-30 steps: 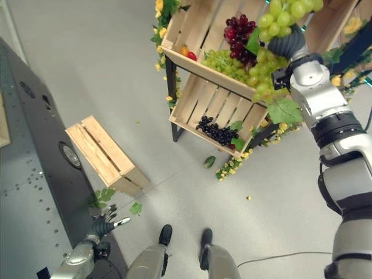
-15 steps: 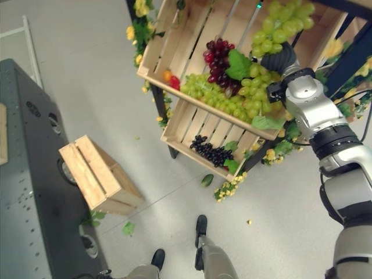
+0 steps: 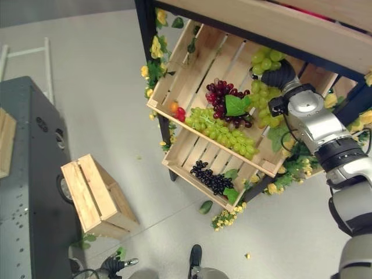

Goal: Pick up the fruits from the basket on one side to the basket on the other side

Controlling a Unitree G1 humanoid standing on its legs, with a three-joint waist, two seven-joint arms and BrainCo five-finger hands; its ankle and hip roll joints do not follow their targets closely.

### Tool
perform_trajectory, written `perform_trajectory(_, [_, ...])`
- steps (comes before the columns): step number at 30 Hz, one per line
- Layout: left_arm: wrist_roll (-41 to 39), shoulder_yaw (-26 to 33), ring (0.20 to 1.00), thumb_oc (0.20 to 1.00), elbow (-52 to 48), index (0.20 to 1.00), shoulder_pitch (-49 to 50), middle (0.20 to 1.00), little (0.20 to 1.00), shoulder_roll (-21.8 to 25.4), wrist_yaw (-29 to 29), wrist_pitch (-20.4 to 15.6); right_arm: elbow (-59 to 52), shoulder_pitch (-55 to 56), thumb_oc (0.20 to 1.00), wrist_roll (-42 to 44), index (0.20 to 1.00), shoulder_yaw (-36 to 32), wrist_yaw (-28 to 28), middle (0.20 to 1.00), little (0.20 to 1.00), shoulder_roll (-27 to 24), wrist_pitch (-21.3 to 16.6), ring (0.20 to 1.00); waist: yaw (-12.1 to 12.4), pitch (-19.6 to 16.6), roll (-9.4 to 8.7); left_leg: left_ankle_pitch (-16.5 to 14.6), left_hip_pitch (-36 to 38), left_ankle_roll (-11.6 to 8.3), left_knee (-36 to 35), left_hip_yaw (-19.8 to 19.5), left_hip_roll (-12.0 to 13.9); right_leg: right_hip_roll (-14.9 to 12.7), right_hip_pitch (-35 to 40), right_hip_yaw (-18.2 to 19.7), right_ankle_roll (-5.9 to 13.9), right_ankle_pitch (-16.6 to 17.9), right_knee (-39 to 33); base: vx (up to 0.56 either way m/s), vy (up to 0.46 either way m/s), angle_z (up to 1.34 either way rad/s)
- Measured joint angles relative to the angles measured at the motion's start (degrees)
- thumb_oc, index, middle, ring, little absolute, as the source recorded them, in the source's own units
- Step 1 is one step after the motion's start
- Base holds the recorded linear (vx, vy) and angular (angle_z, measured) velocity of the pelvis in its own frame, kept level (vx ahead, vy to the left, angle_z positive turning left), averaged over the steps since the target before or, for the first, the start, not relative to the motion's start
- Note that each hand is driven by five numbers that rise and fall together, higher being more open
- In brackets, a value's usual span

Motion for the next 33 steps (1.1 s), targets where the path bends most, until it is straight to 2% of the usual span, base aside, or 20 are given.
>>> perform_trajectory(1, [0.0, 1.5, 1.0, 1.0, 2.6, 1.0, 0.8, 1.0, 1.0, -0.1, 0.1, 0.7, 2.2, -1.1, 0.2, 0.2, 0.2, 0.0, 0.0, 0.2, 0.2, 0.1, -0.1, 0.2, 0.9, 1.3, -0.67, 1.2, -0.5, 0.82, -11.5, 1.9, 3.9, -0.6, 1.2, 0.4, 0.19, -0.4, -1.0, 0.2, 0.059, -0.31])
perform_trajectory(2, [0.0, 2.4, 1.0, 1.0, 3.2, 1.0, 1.2, 1.0, 1.0, 0.0, 0.2, 1.3, 2.4, -1.1, 0.2, 0.2, 0.2, -0.1, -0.1, 0.2, 0.2, 0.0, 0.0, 0.2, 1.0, 1.5, -1.06, 2.2, 0.7, 0.55, -19.0, 4.1, 5.8, -0.8, 1.7, 0.5, 0.17, -0.3, -2.1, 0.11, 0.042, -0.25])
perform_trajectory(3, [0.0, 3.3, 1.0, 1.0, 3.5, 1.0, 1.8, 1.0, 1.0, -0.5, 0.5, 2.1, 0.2, 0.8, 0.2, 0.2, 0.2, -2.3, -0.3, 0.2, 0.2, -1.8, -0.2, 0.2, 0.6, 2.3, 0.05, 4.9, 3.4, -0.7, -33.1, 6.6, 9.3, -0.3, 3.3, 0.4, 0.41, -0.4, -4.1, 0.11, -0.01, -0.02])
perform_trajectory(4, [0.0, 3.3, 1.0, 1.0, 3.4, 1.0, 2.1, 1.0, 1.0, -0.8, 0.7, 2.0, -0.1, 1.3, 0.2, 0.2, 0.2, -2.8, -0.3, 0.2, 0.2, -2.4, -0.4, 0.2, 0.6, 2.7, 0.85, 5.3, 4.3, -0.75, -35.3, 7.1, 10.0, -0.1, 3.8, 0.5, 0.63, -0.2, -4.1, 0.13, 0.049, -0.06])
perform_trajectory(5, [0.3, 3.2, 1.0, 1.0, 3.4, 1.0, 3.3, 1.0, 1.0, -1.4, 0.8, 1.9, -0.4, 3.3, 0.2, 0.1, 0.2, -4.1, -1.2, 0.2, 0.2, -2.7, -0.7, 0.2, 0.7, 2.7, 2.46, 4.2, 6.0, -1.9, -35.2, 7.4, 9.0, -0.5, 4.3, 0.7, 2.53, -1.1, -4.1, 0.11, 0.043, -0.21])
perform_trajectory(6, [0.6, 3.0, 1.0, 1.0, 3.0, 1.0, 3.1, 1.0, 1.0, -1.8, 0.9, 2.0, -0.5, 3.7, 0.2, 0.1, 0.2, -4.1, -1.3, 0.2, 0.2, -2.9, -0.7, 0.2, 0.5, 2.5, 2.85, 3.4, 8.1, -2.79, -37.2, 6.4, 7.5, -0.9, 4.1, 1.2, 3.06, -1.5, -4.0, 0.06, 0.072, -0.56])
perform_trajectory(7, [0.7, 3.9, 1.0, 1.0, 2.7, 1.0, 2.7, 1.0, 1.0, -2.4, 0.8, 2.0, -0.6, 2.9, 0.2, -0.5, 0.2, -3.5, -1.3, 0.2, 0.2, -3.6, -0.6, 0.2, 0.2, 2.7, 3.48, 4.8, 8.6, 0.69, -34.1, 6.0, 5.5, -1.5, 4.3, 3.2, 4.55, -0.6, -3.7, 0.03, 0.047, -0.72])
perform_trajectory(8, [0.7, 4.0, 1.0, 1.0, 1.5, 1.0, 3.3, 1.0, 1.0, -2.5, 1.2, 1.8, -1.6, 3.4, 0.2, -0.8, 0.2, -3.9, -1.3, 0.2, 0.2, -3.9, -0.7, 0.2, 0.9, 2.7, 4.6, 10.2, 9.4, 3.28, -35.0, 7.0, 5.7, -1.0, 5.1, 3.5, 7.39, -0.2, -3.7, 0.03, 0.046, -0.62])
perform_trajectory(9, [0.6, 4.0, 1.0, 1.0, -0.3, 1.0, 3.3, 1.0, 1.0, -1.2, 1.5, 1.5, -2.0, 5.1, 0.2, -0.9, 0.2, -4.9, -1.3, 0.2, 0.2, -3.4, -1.3, 0.2, -0.1, 2.5, 3.95, 11.7, 10.8, 5.49, -36.2, 7.1, 4.5, -2.0, 6.2, 3.6, 8.32, -0.4, -3.8, 0.02, 0.047, -0.18])
perform_trajectory(10, [0.6, 4.0, 1.0, 1.0, -1.0, 1.0, 3.2, 1.0, 1.0, -0.5, 1.5, 1.3, -2.0, 5.2, 0.2, -0.9, 0.2, -4.9, -1.2, 0.2, 0.2, -3.4, -1.2, 0.2, -0.4, 2.4, 3.7, 12.5, 11.6, 5.97, -37.7, 6.8, 3.8, -2.4, 6.4, 3.6, 8.85, -0.7, -3.9, 0.02, 0.053, 0.15])
perform_trajectory(11, [0.6, 4.0, 1.0, 1.0, -2.5, 1.0, 2.6, 1.0, 1.0, 0.1, 1.6, 0.3, -1.9, 5.0, 1.0, -0.9, 1.0, -5.2, -1.3, 1.0, 1.0, -3.7, -1.3, 1.0, -0.9, 2.1, 3.31, 13.3, 12.4, 6.29, -39.4, 6.9, 3.1, -3.2, 6.4, 3.6, 9.4, -1.2, -3.8, 0.02, 0.054, 0.17])
perform_trajectory(15, [0.5, 3.5, 1.0, 1.0, -4.0, 1.0, -0.2, 1.0, 1.0, 0.5, 2.0, -0.6, 0.3, 3.2, 1.0, -1.1, 1.0, -5.1, -1.6, 1.0, 1.0, -3.3, -1.4, 1.0, -1.3, 1.8, 2.45, 14.3, 13.3, 7.37, -41.8, 7.0, 2.1, -4.1, 6.4, 3.5, 9.96, -1.8, -3.8, 0.0, 0.027, 0.11])
perform_trajectory(16, [0.5, 3.1, 1.0, 1.0, -4.0, 1.0, -0.4, 1.0, 1.0, 0.8, 2.0, -0.5, 0.8, 2.1, 1.0, -1.4, 1.0, -4.5, -1.6, 1.0, 1.0, -3.2, -1.3, 1.0, -0.5, 1.8, 2.05, 14.3, 13.4, 7.37, -42.0, 7.0, 2.1, -4.0, 6.5, 3.5, 9.83, -2.1, -3.8, 0.0, 0.0, 0.0])
perform_trajectory(20, [0.5, 1.0, 1.0, 1.0, -4.4, 1.0, -0.8, 1.0, 1.0, -0.2, 2.0, -0.5, 1.0, 1.4, 1.0, -2.4, 1.0, -4.5, -1.8, 1.0, 1.0, -2.5, -1.3, 1.0, 0.1, 1.8, 1.06, 14.0, 14.5, 6.83, -42.6, 6.9, 2.8, -3.1, 7.4, 3.5, 9.68, -2.4, -3.8, 0.0, 0.0, 0.0])
perform_trajectory(25, [0.5, 1.0, 1.0, 1.0, -3.8, 1.0, -0.4, 1.0, 1.0, 0.3, 2.7, -0.5, 0.4, 1.2, 1.0, -3.3, 1.0, -4.7, -1.8, 1.0, 1.0, -0.8, -1.5, 1.0, 0.0, 1.0, -1.4, 13.7, 16.3, 5.9, -43.9, 6.9, 3.5, -2.4, 8.6, 3.4, 8.43, -3.8, -3.8, 0.0, 0.0, 0.0])
perform_trajectory(31, [0.6, 1.5, 1.0, 1.0, -3.4, 1.0, -0.1, 1.0, 1.0, 0.6, 3.0, -0.3, -8.9, 5.5, 1.0, -4.3, 1.0, -7.8, -2.1, 1.0, 1.0, -0.9, -2.4, 1.0, -0.8, 0.2, -2.38, 13.6, 16.4, 5.65, -44.2, 7.0, 3.9, -2.0, 8.5, 3.7, 8.38, -3.7, -3.8, 0.0, 0.004, -0.01])
perform_trajectory(33, [0.6, 2.7, 1.0, 1.0, -3.1, 1.0, 0.2, 1.0, 1.0, 0.6, 3.0, 0.0, -15.8, 10.5, 1.0, -5.5, 1.0, -11.8, -2.1, 1.0, 1.0, -1.1, -2.6, 1.0, -1.6, -0.1, -2.67, 13.6, 16.7, 5.66, -44.3, 7.0, 3.9, -2.1, 8.7, 3.8, 8.33, -3.7, -3.8, 0.0, 0.0, 0.0])
